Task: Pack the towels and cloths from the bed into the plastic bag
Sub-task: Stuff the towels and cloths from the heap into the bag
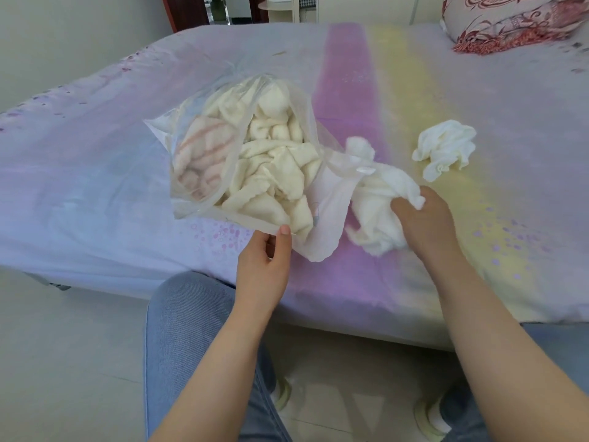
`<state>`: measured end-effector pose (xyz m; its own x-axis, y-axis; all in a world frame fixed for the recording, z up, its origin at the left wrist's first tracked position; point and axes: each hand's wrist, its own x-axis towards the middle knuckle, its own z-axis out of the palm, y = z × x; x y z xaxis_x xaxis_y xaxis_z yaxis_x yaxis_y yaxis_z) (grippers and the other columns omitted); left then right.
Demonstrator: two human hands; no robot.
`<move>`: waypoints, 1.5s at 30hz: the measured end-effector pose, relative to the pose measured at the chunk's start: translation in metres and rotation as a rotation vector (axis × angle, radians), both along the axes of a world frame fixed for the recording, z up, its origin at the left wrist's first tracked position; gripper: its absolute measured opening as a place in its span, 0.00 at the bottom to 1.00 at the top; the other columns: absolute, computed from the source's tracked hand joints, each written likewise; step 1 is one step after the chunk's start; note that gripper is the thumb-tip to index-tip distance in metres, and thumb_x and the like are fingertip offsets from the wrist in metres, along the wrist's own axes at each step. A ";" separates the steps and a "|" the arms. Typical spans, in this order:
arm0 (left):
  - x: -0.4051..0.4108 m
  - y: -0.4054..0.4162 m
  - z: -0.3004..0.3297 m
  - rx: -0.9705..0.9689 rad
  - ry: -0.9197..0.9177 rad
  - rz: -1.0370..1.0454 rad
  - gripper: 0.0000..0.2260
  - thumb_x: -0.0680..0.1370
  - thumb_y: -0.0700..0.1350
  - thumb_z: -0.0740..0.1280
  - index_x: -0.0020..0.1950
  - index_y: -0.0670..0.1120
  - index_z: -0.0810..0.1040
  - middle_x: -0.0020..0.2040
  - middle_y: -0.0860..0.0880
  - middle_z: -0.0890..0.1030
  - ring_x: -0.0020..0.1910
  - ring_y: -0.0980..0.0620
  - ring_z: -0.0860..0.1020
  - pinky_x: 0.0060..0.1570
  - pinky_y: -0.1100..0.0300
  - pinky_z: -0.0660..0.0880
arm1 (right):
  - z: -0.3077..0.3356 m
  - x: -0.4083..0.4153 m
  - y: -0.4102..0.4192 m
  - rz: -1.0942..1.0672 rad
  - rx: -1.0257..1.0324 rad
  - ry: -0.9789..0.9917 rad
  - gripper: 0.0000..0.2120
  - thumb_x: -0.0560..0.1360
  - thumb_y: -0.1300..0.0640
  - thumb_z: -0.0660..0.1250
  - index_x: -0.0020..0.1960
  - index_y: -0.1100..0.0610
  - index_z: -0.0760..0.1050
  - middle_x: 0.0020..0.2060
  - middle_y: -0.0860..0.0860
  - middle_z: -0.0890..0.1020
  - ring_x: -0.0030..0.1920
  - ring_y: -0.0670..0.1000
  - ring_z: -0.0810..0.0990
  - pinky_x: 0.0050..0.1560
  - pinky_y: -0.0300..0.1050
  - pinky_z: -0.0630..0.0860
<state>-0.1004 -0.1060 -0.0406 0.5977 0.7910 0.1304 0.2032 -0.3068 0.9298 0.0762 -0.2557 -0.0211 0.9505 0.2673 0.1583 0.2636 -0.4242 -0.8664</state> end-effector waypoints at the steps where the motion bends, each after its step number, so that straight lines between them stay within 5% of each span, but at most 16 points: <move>1: 0.000 -0.001 0.001 0.002 -0.004 0.002 0.21 0.80 0.58 0.59 0.45 0.41 0.75 0.41 0.42 0.81 0.42 0.43 0.79 0.49 0.45 0.78 | 0.007 -0.003 -0.002 0.031 -0.061 -0.002 0.07 0.74 0.55 0.64 0.47 0.58 0.69 0.35 0.47 0.72 0.39 0.52 0.72 0.38 0.46 0.65; 5: 0.001 -0.004 0.007 0.020 -0.003 0.007 0.20 0.81 0.56 0.58 0.45 0.38 0.75 0.41 0.40 0.80 0.42 0.42 0.79 0.48 0.45 0.77 | 0.026 0.018 0.012 0.109 -0.147 -0.054 0.24 0.73 0.52 0.68 0.66 0.53 0.64 0.54 0.50 0.73 0.55 0.54 0.74 0.53 0.45 0.68; 7: 0.000 -0.004 0.007 0.021 -0.002 0.004 0.20 0.81 0.55 0.58 0.45 0.38 0.75 0.40 0.40 0.80 0.42 0.42 0.79 0.48 0.44 0.77 | 0.021 0.039 0.033 0.218 -0.251 -0.041 0.37 0.70 0.47 0.72 0.74 0.49 0.57 0.71 0.55 0.62 0.70 0.56 0.65 0.68 0.48 0.64; 9: -0.002 -0.004 0.007 0.015 0.012 -0.006 0.20 0.81 0.56 0.58 0.44 0.40 0.75 0.41 0.42 0.81 0.42 0.43 0.79 0.48 0.45 0.78 | 0.003 0.053 0.052 0.402 -0.436 0.002 0.47 0.65 0.37 0.74 0.76 0.45 0.53 0.76 0.52 0.57 0.76 0.55 0.56 0.74 0.55 0.59; 13: -0.003 0.000 0.006 -0.012 0.048 -0.016 0.20 0.79 0.59 0.58 0.43 0.44 0.76 0.40 0.47 0.82 0.42 0.47 0.81 0.49 0.48 0.79 | -0.022 0.042 0.067 0.520 -0.650 -0.055 0.17 0.70 0.46 0.69 0.57 0.50 0.74 0.53 0.51 0.81 0.55 0.57 0.78 0.56 0.52 0.74; 16: -0.003 0.002 0.003 -0.008 0.050 -0.014 0.18 0.80 0.57 0.59 0.43 0.45 0.77 0.40 0.47 0.82 0.42 0.47 0.81 0.49 0.48 0.79 | -0.025 0.026 0.059 0.436 -0.418 -0.029 0.02 0.72 0.54 0.66 0.41 0.52 0.76 0.41 0.52 0.83 0.45 0.56 0.81 0.44 0.47 0.75; 20: -0.003 0.001 0.002 -0.024 0.049 0.007 0.18 0.81 0.53 0.58 0.42 0.43 0.78 0.40 0.46 0.82 0.43 0.47 0.80 0.48 0.52 0.76 | -0.017 -0.009 0.031 0.056 0.419 0.354 0.02 0.67 0.56 0.65 0.37 0.52 0.76 0.30 0.46 0.80 0.37 0.51 0.78 0.36 0.43 0.72; 25: -0.001 -0.004 0.005 -0.033 0.004 0.032 0.20 0.81 0.50 0.59 0.40 0.34 0.75 0.36 0.37 0.78 0.39 0.41 0.77 0.40 0.56 0.71 | 0.049 -0.062 0.017 0.404 0.695 0.158 0.10 0.64 0.62 0.64 0.32 0.49 0.80 0.28 0.41 0.80 0.33 0.41 0.77 0.36 0.36 0.73; 28: -0.005 -0.005 0.008 -0.042 0.020 0.024 0.18 0.80 0.43 0.61 0.30 0.46 0.65 0.26 0.52 0.67 0.30 0.51 0.68 0.35 0.55 0.66 | 0.070 -0.082 0.041 0.551 0.485 -0.092 0.07 0.65 0.57 0.67 0.40 0.47 0.78 0.33 0.38 0.82 0.37 0.36 0.79 0.40 0.33 0.74; 31: -0.009 -0.005 0.008 -0.068 0.066 -0.005 0.16 0.78 0.37 0.58 0.32 0.51 0.66 0.28 0.58 0.69 0.30 0.60 0.68 0.34 0.60 0.68 | 0.071 -0.089 0.086 0.514 0.117 -0.512 0.14 0.68 0.57 0.67 0.54 0.54 0.75 0.45 0.47 0.81 0.47 0.52 0.78 0.48 0.48 0.75; 33: -0.015 -0.005 0.010 -0.047 0.045 -0.025 0.15 0.78 0.40 0.60 0.31 0.46 0.64 0.25 0.55 0.65 0.27 0.57 0.63 0.32 0.60 0.62 | 0.062 -0.086 0.118 0.395 -0.019 -0.903 0.17 0.68 0.65 0.62 0.56 0.55 0.71 0.48 0.54 0.79 0.48 0.58 0.75 0.49 0.50 0.74; 35: -0.018 -0.004 0.012 -0.024 0.034 -0.055 0.15 0.80 0.45 0.61 0.36 0.40 0.72 0.30 0.45 0.74 0.32 0.52 0.70 0.36 0.55 0.69 | 0.056 -0.076 0.145 0.267 -0.061 -1.034 0.18 0.68 0.69 0.56 0.56 0.56 0.67 0.49 0.58 0.80 0.49 0.61 0.77 0.51 0.51 0.75; 37: -0.021 -0.001 0.011 -0.007 0.027 -0.065 0.16 0.81 0.49 0.60 0.42 0.37 0.75 0.39 0.38 0.79 0.38 0.46 0.76 0.43 0.53 0.74 | 0.049 -0.063 0.164 0.268 -0.313 -0.934 0.19 0.72 0.65 0.59 0.62 0.56 0.65 0.61 0.60 0.76 0.64 0.67 0.72 0.64 0.57 0.71; 39: -0.022 0.003 0.009 -0.001 0.041 -0.069 0.18 0.81 0.49 0.61 0.40 0.36 0.75 0.39 0.37 0.79 0.38 0.47 0.76 0.42 0.56 0.73 | 0.044 -0.054 0.170 0.407 -0.604 -0.643 0.30 0.76 0.52 0.63 0.74 0.56 0.56 0.75 0.57 0.59 0.76 0.66 0.50 0.75 0.59 0.52; 42: -0.023 0.007 0.007 -0.013 0.076 -0.077 0.17 0.81 0.50 0.61 0.38 0.39 0.76 0.33 0.45 0.77 0.36 0.52 0.76 0.39 0.63 0.70 | 0.051 -0.052 0.160 0.561 -0.634 -0.475 0.41 0.76 0.41 0.60 0.78 0.54 0.40 0.78 0.55 0.42 0.77 0.60 0.37 0.76 0.56 0.42; 45: -0.021 0.007 0.008 -0.028 0.063 -0.069 0.16 0.81 0.49 0.62 0.36 0.42 0.76 0.30 0.52 0.75 0.34 0.55 0.74 0.37 0.68 0.69 | 0.067 -0.065 0.134 0.570 -0.597 -0.470 0.44 0.76 0.41 0.62 0.78 0.54 0.37 0.78 0.56 0.40 0.77 0.57 0.36 0.76 0.54 0.42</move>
<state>-0.1211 -0.0990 -0.0324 0.6574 0.7503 0.0690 0.2406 -0.2958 0.9245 0.0114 -0.1215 0.0459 0.5256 0.8317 0.1788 0.8342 -0.4626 -0.3002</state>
